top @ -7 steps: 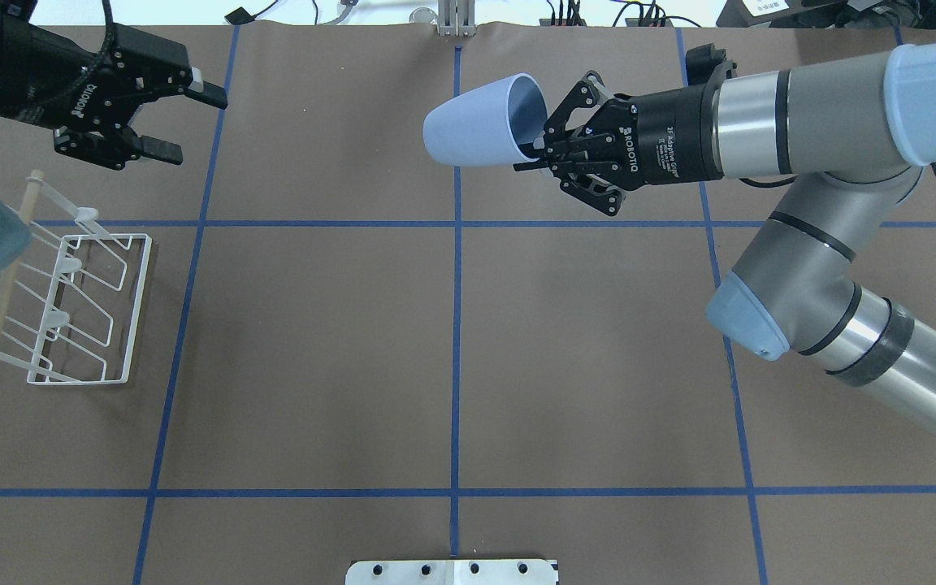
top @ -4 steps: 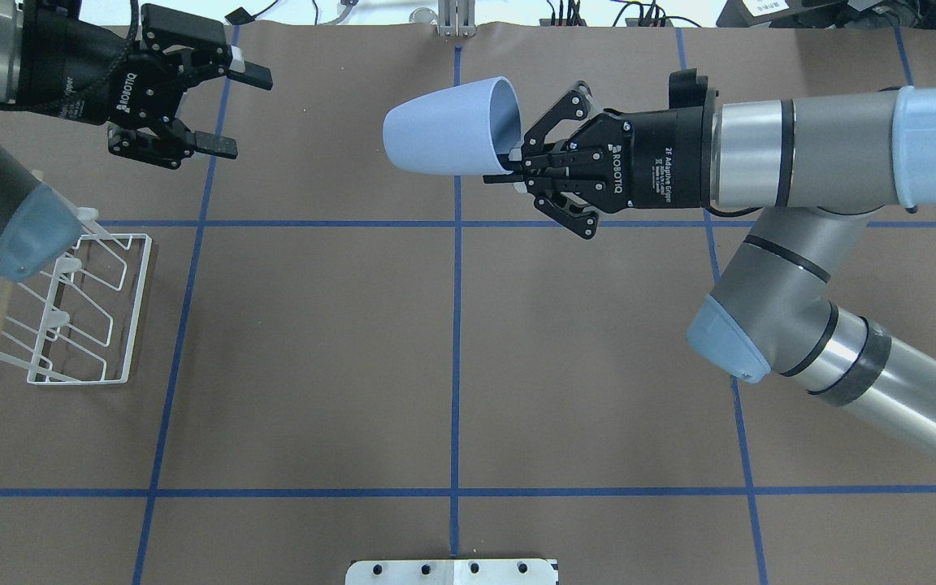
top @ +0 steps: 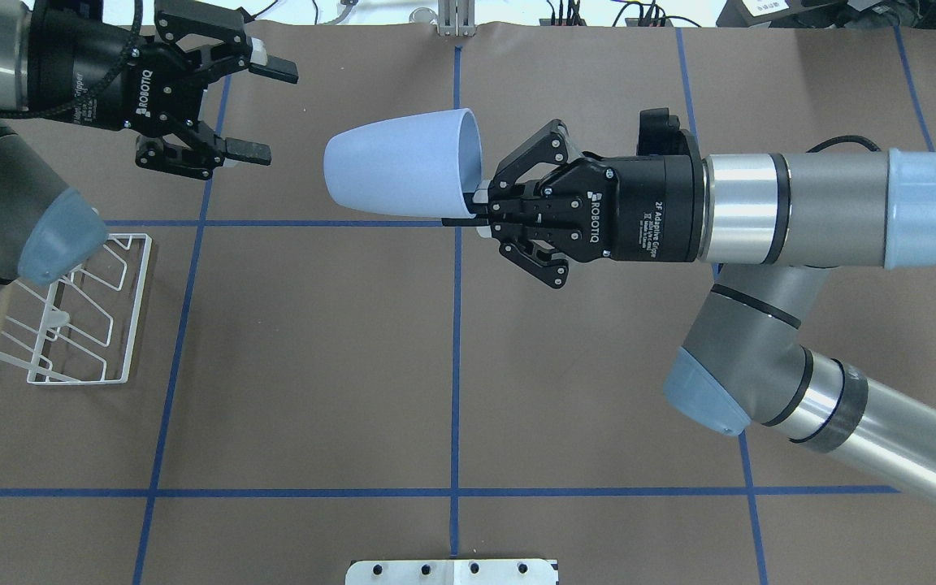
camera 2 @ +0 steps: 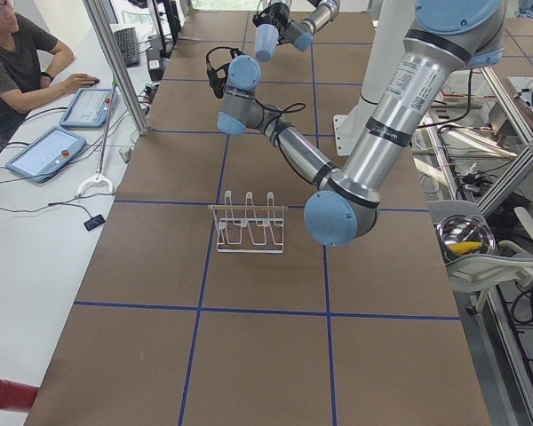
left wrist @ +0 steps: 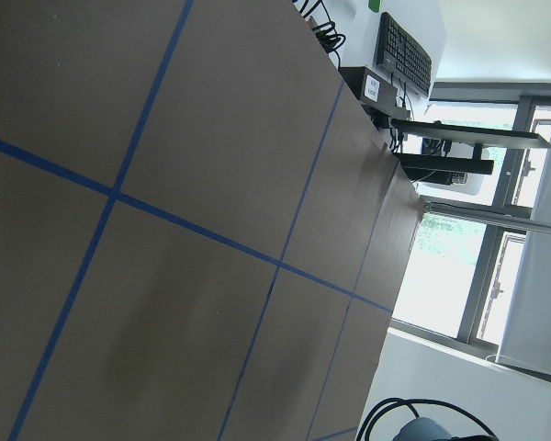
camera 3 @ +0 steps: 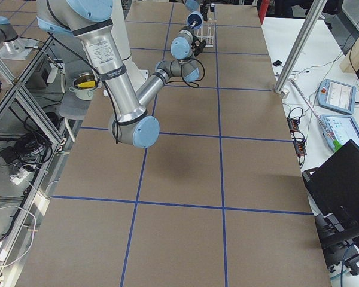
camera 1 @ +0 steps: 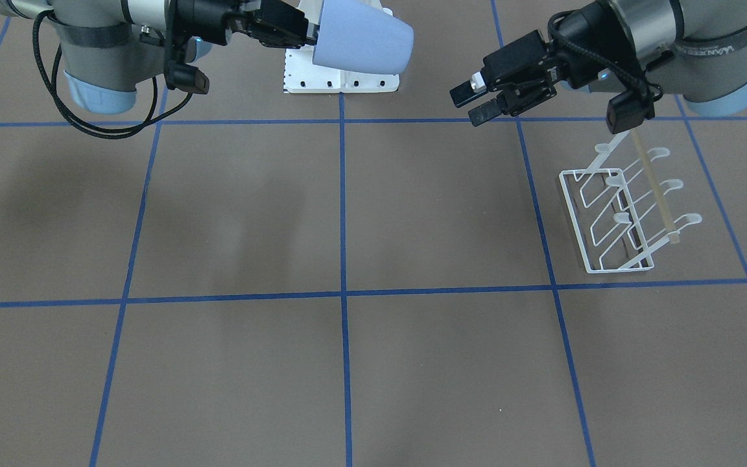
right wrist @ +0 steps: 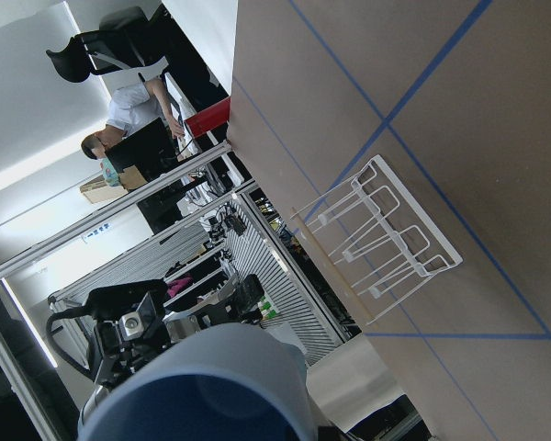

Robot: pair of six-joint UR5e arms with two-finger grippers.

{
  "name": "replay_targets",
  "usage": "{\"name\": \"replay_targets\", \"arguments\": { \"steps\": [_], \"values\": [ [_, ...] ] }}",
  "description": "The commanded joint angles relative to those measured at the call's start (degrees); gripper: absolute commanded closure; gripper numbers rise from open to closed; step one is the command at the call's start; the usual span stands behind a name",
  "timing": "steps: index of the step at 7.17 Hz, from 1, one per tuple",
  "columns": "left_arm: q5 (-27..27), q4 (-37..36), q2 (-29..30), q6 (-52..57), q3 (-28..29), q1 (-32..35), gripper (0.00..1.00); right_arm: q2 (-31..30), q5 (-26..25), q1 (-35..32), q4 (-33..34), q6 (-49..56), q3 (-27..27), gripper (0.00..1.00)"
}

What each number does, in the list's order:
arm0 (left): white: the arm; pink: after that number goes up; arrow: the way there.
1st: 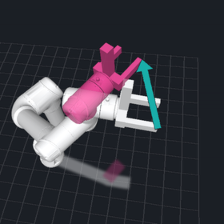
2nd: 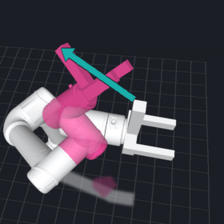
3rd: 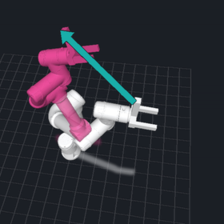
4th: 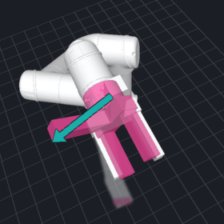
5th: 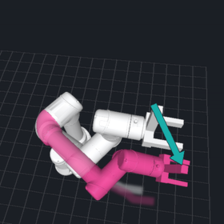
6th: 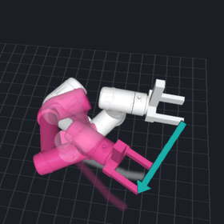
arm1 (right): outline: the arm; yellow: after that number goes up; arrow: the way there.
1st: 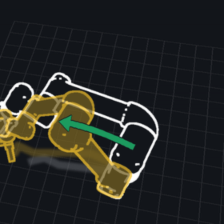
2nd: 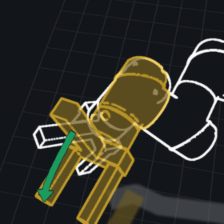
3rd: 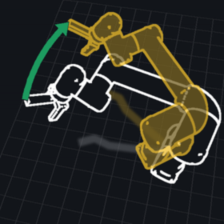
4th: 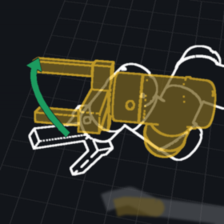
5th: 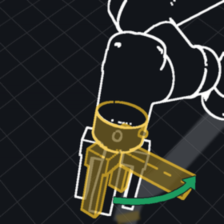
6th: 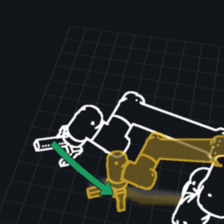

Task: Hang cup on cup holder
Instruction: 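Lift the cup with the right gripper toward the center while the left gripper approaches, then close the left gripper on the cup's base held by the right gripper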

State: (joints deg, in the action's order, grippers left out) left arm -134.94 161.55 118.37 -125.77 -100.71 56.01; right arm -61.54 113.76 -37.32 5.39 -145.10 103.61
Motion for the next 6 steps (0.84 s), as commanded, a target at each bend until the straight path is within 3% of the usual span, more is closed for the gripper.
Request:
{"name": "replay_targets", "arguments": {
  "steps": [1,3,4,6],
  "values": [
    [0.6,1.0,0.9,-2.2,-1.5,-0.6,0.02,-0.1,-1.8,1.5,-3.9,-1.7,0.5,1.0],
    [0.6,1.0,1.0,-2.4,-2.0,-1.7,0.02,0.0,-4.2,1.9,-4.0,-1.7,0.4,1.0],
    [1.2,5.7,0.9,-2.5,-2.5,-3.8,0.02,0.0,-5.6,2.4,-4.0,-1.7,0.2,1.0],
    [12.4,15.8,0.9,-12.7,-1.9,-7.1,0.02,0.0,-6.3,3.2,-4.9,-1.8,0.2,1.0]
  ]
}}
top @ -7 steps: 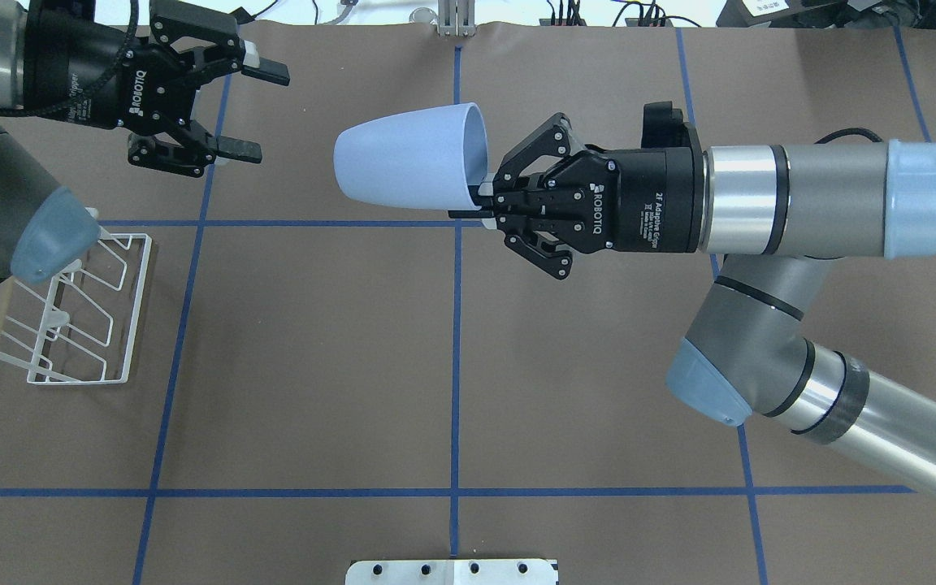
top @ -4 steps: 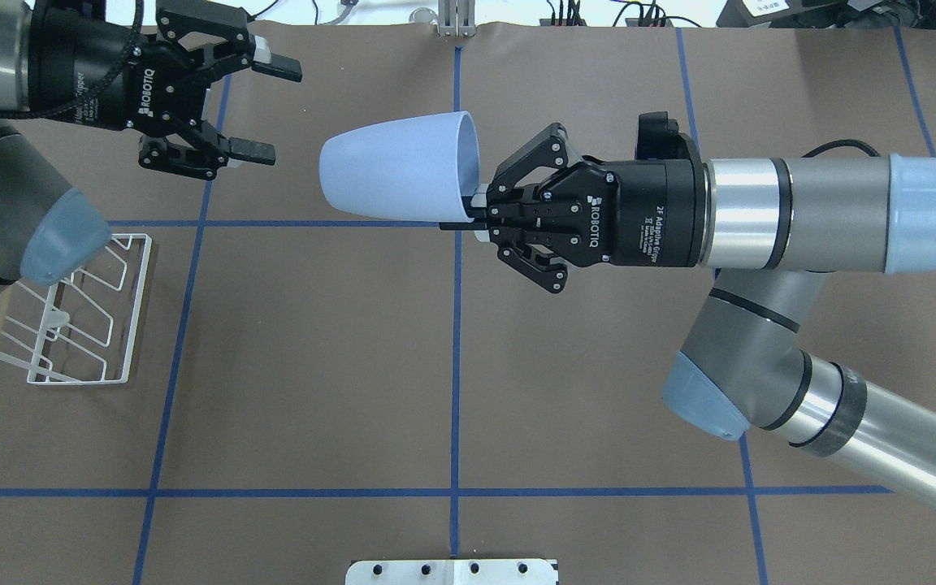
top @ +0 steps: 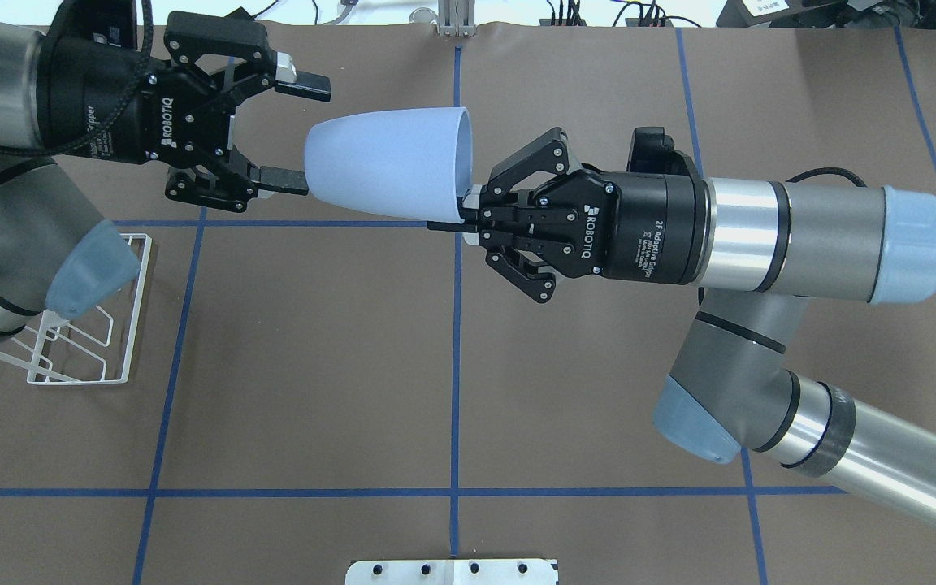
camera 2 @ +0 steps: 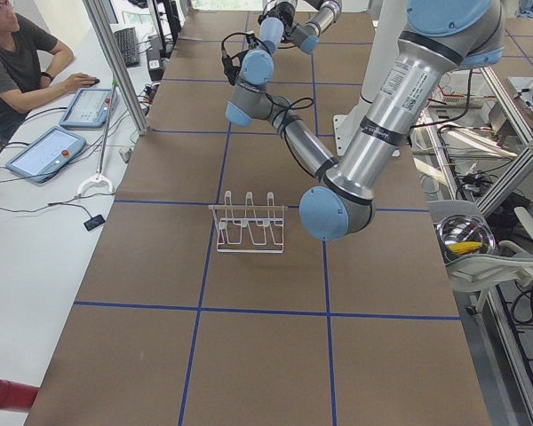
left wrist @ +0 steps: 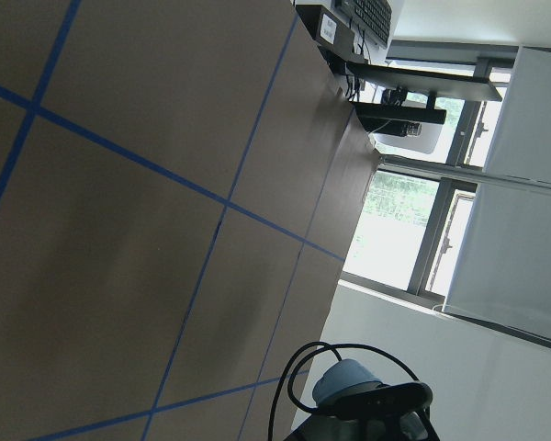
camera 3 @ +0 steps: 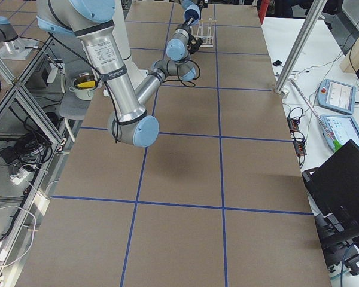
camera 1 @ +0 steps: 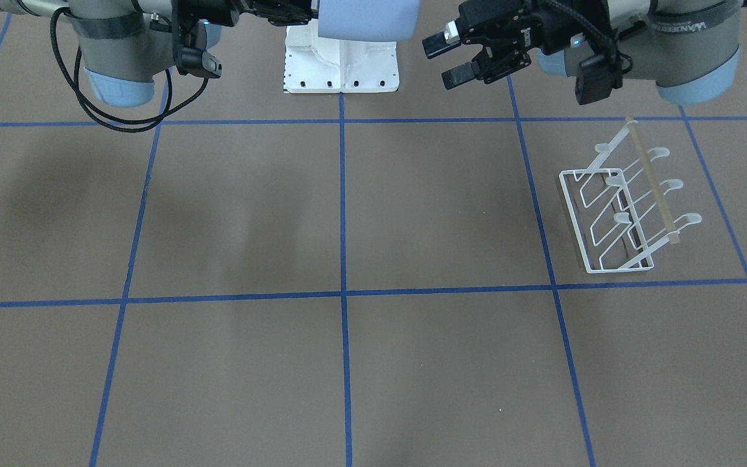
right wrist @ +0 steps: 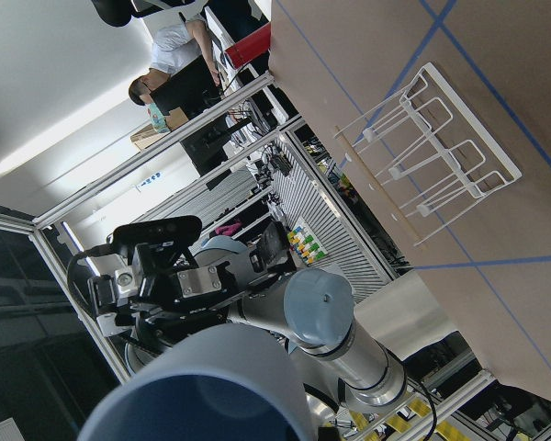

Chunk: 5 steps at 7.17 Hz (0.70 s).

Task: Hang cup on cup holder
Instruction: 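Close the left gripper on the cup's base held by the right gripper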

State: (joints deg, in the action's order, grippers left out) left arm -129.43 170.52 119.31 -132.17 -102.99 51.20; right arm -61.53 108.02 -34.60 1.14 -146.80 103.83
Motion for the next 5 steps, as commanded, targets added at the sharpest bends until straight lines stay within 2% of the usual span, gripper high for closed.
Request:
{"name": "replay_targets", "arguments": {
  "steps": [1,2,5],
  "values": [
    [11.2,11.9,-0.5,-7.9,1.1,-4.8,0.02,0.0,-0.6,0.8,-2.4,-0.9,0.0,1.0],
    [13.7,12.3,-0.6,-9.6,1.1,-5.7,0.02,0.0,-0.5,0.9,-3.2,-1.5,0.1,1.0],
    [14.0,13.3,-0.4,-13.9,1.2,-5.8,0.02,-0.1,-1.8,1.4,-4.6,-2.0,-0.5,1.0]
  ]
}}
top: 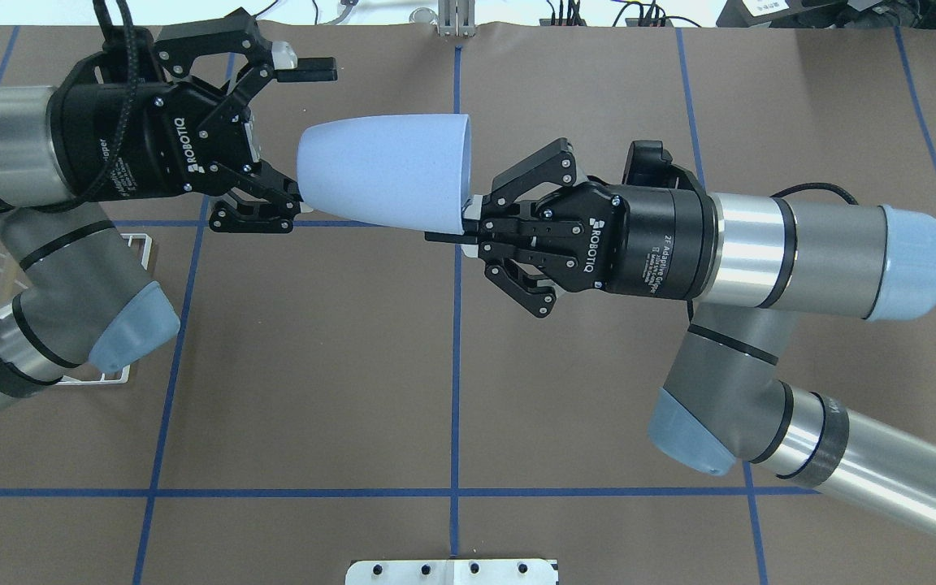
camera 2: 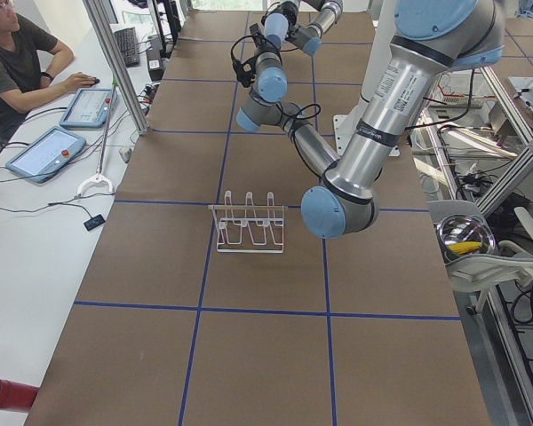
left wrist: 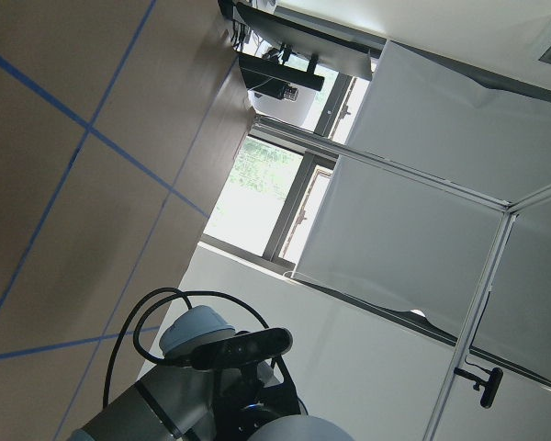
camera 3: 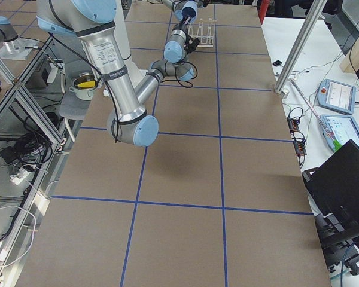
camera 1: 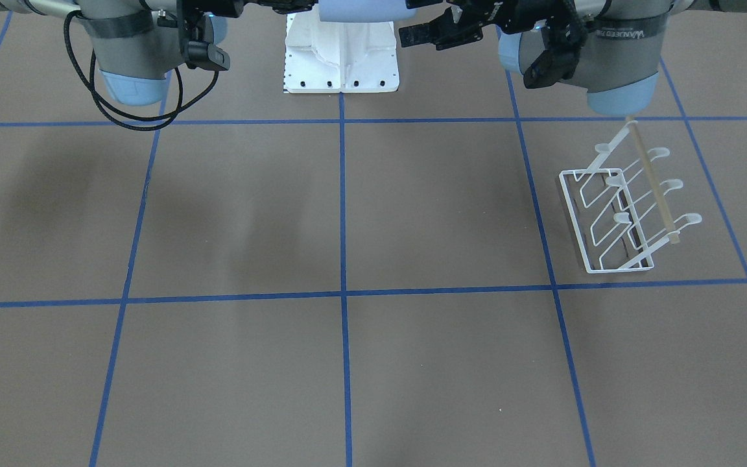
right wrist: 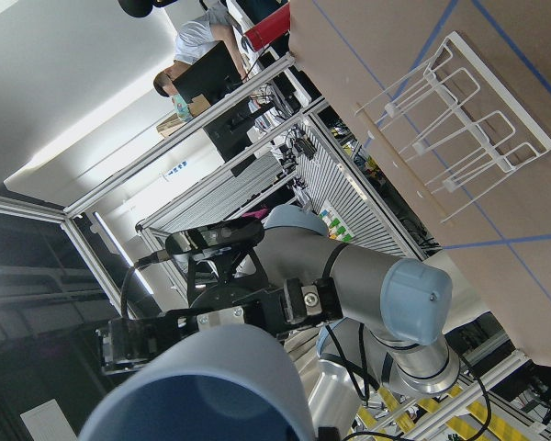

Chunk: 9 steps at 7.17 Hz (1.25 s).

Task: Hang cup on cup holder
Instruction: 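Close the left gripper on the cup's base held by the right gripper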

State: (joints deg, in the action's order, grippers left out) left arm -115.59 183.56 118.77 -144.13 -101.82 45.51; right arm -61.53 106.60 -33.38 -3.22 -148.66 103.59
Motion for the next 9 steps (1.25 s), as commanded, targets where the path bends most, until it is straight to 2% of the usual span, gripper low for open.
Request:
{"name": "replay_targets", "arguments": {
  "steps": [1,2,7,9],
  "values": [
    [0.0,0.4,0.3,-2.4,0.0,-0.4,0.02,-0.1,-0.7,0.4,-0.2,-0.1,-0.4,1.0],
    [0.2,0.4,0.4,-2.5,-0.1,-1.5,0.02,-0.1,-3.0,1.5,-0.3,-0.1,-0.8,1.0],
    [0.2,0.5,0.4,-2.6,-0.8,-1.9,0.04,-0.1,-3.4,1.7,-0.3,-0.1,-0.8,1.0],
    [0.2,0.5,0.4,-2.6,-0.9,-1.9,0.12,-0.2,-3.4,1.7,-0.3,-0.1,-0.8,1.0]
  ]
}}
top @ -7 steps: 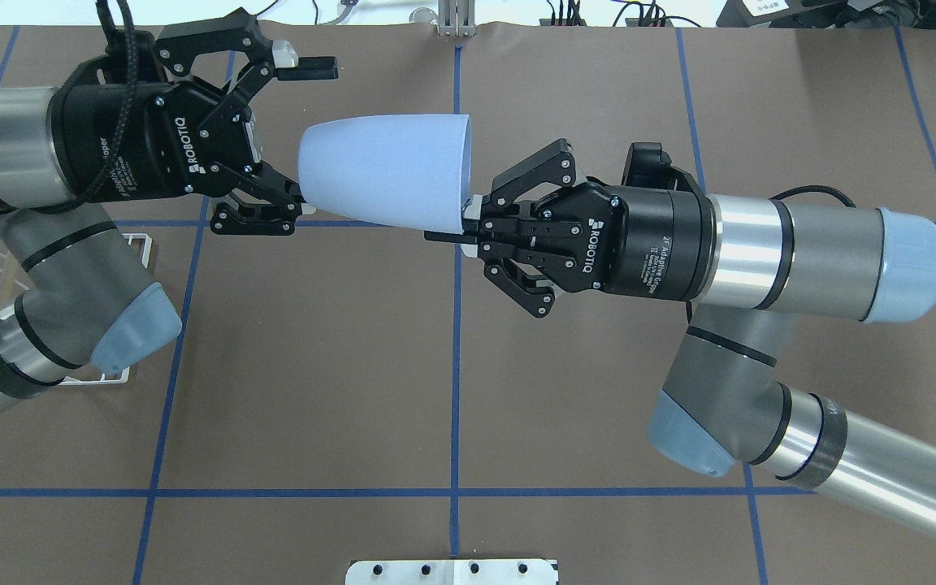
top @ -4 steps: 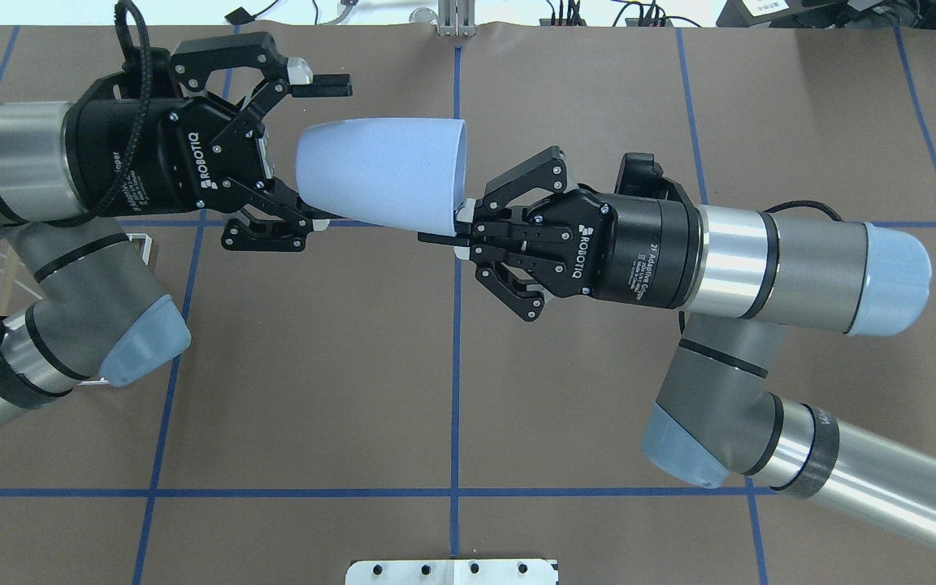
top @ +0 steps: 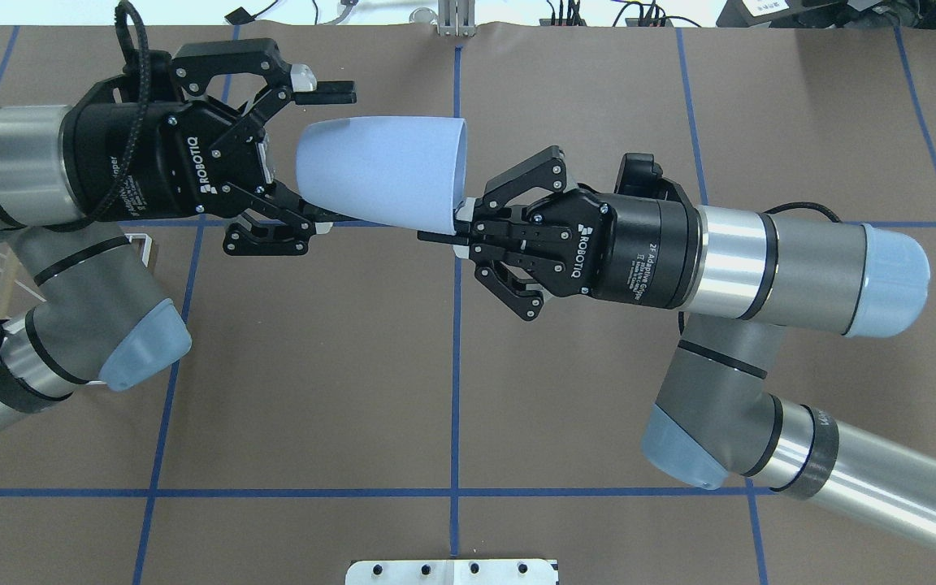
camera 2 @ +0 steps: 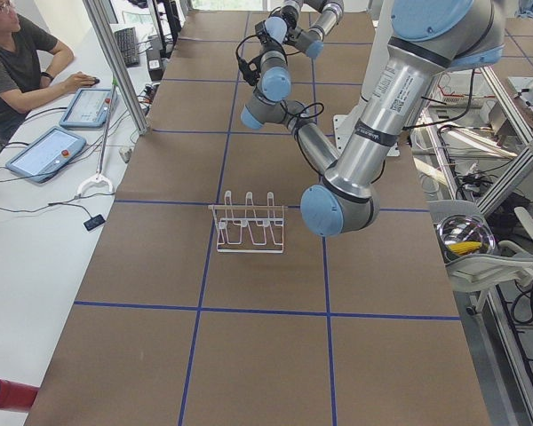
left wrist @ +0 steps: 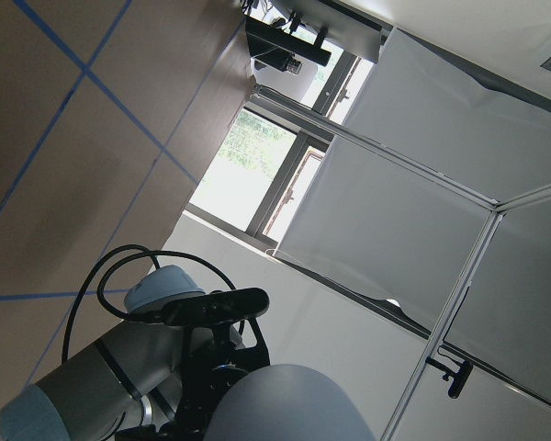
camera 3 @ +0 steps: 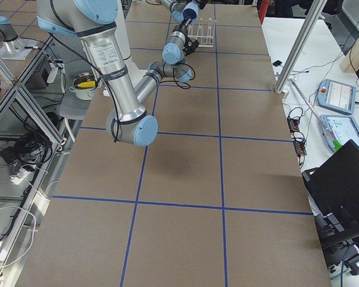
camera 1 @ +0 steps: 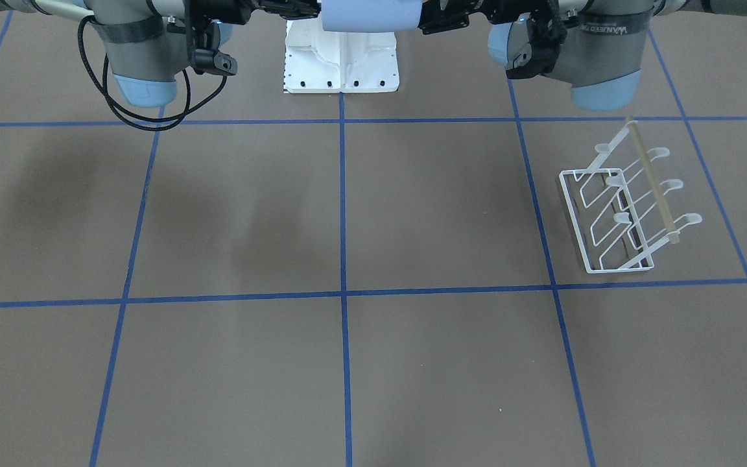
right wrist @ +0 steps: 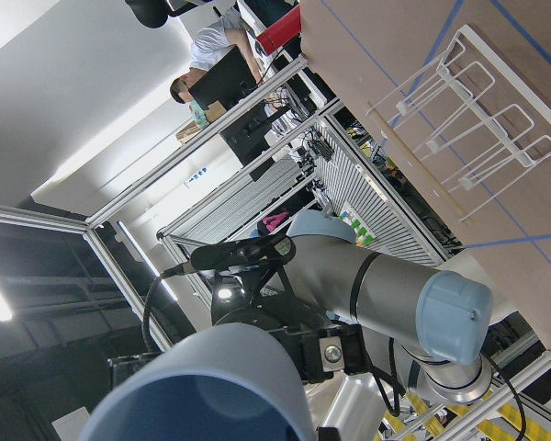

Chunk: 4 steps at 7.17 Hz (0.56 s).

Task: Hang cup on cup holder
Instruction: 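Close the left gripper on the cup's base held by the right gripper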

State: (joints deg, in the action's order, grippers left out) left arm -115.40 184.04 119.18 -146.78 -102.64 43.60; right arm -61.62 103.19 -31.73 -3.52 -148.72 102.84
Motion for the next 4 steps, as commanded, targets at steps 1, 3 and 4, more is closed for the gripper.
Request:
{"name": "replay_targets", "arguments": {
  "steps": [1,3,4],
  "values": [
    [0.1,0.1,-0.3,-1.4,-0.2,-0.1,0.43,0.1,-0.3,0.0,0.0,0.0,0.0,1.0],
    [0.1,0.0,-0.5,-3.2,-0.7,-0.1,1.0,-0.2,-2.2,0.0,0.0,0.4,0.1,0.0],
    [0.1,0.0,-0.5,-3.8,-1.1,-0.1,1.0,-0.3,-2.3,-0.3,0.0,0.5,0.3,0.0]
  ]
}}
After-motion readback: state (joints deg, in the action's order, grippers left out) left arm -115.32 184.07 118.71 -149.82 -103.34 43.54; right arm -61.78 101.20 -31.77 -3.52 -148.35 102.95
